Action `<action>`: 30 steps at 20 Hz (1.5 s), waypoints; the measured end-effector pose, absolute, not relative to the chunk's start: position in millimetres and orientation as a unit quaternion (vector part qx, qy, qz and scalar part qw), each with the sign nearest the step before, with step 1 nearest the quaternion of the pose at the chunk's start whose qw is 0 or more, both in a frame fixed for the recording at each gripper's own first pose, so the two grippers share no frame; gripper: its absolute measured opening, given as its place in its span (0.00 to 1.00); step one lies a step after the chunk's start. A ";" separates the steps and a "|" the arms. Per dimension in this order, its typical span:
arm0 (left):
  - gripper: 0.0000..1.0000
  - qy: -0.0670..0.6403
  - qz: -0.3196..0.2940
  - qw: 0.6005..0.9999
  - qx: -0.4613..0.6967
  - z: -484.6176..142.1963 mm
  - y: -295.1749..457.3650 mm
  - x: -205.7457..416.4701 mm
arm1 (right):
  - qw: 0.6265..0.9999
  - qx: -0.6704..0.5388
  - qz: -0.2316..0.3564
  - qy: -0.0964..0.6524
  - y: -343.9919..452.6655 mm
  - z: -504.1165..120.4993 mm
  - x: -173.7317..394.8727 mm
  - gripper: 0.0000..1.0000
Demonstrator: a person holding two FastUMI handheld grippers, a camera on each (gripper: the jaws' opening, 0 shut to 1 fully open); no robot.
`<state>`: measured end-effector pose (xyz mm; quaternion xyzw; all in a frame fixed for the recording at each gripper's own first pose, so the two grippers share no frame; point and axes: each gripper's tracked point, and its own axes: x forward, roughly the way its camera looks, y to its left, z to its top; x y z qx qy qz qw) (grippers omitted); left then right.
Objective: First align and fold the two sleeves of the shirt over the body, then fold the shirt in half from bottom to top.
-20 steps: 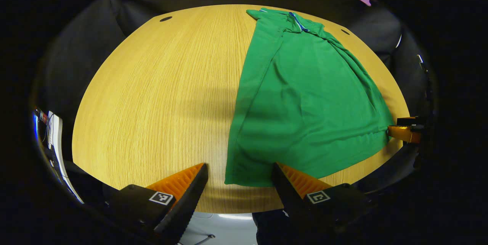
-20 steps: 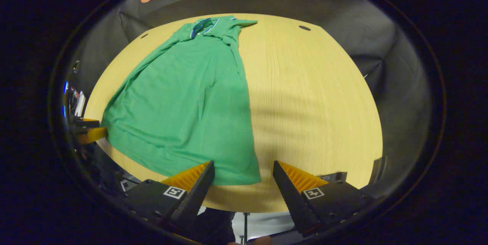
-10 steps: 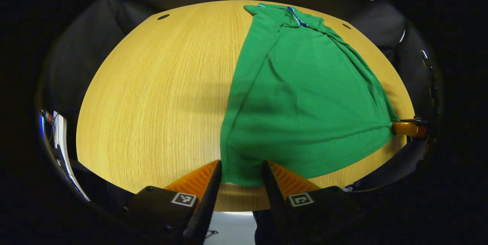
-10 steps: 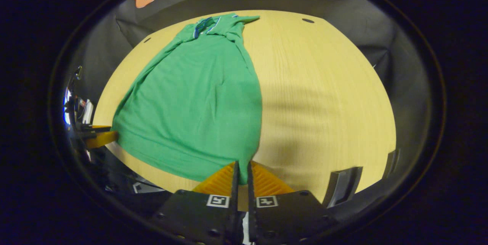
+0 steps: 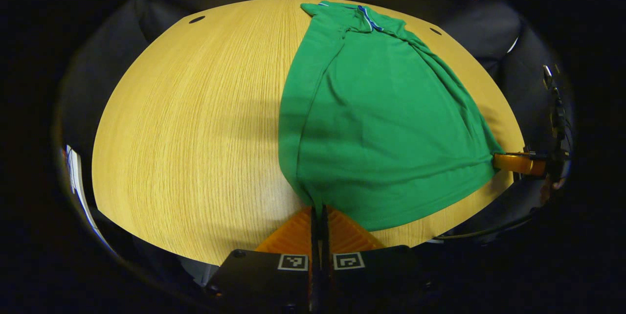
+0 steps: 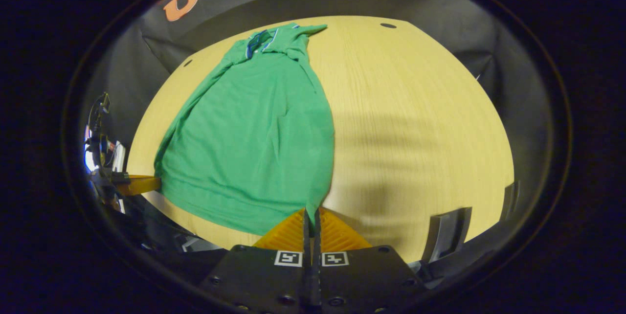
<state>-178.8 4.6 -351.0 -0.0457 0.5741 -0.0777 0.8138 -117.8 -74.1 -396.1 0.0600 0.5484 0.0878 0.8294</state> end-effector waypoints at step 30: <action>0.06 0.339 -0.109 0.931 -0.075 -157.7 -37.5 21.9 | 0.919 0.120 0.118 0.357 -107.7 -198.4 62.8 0.00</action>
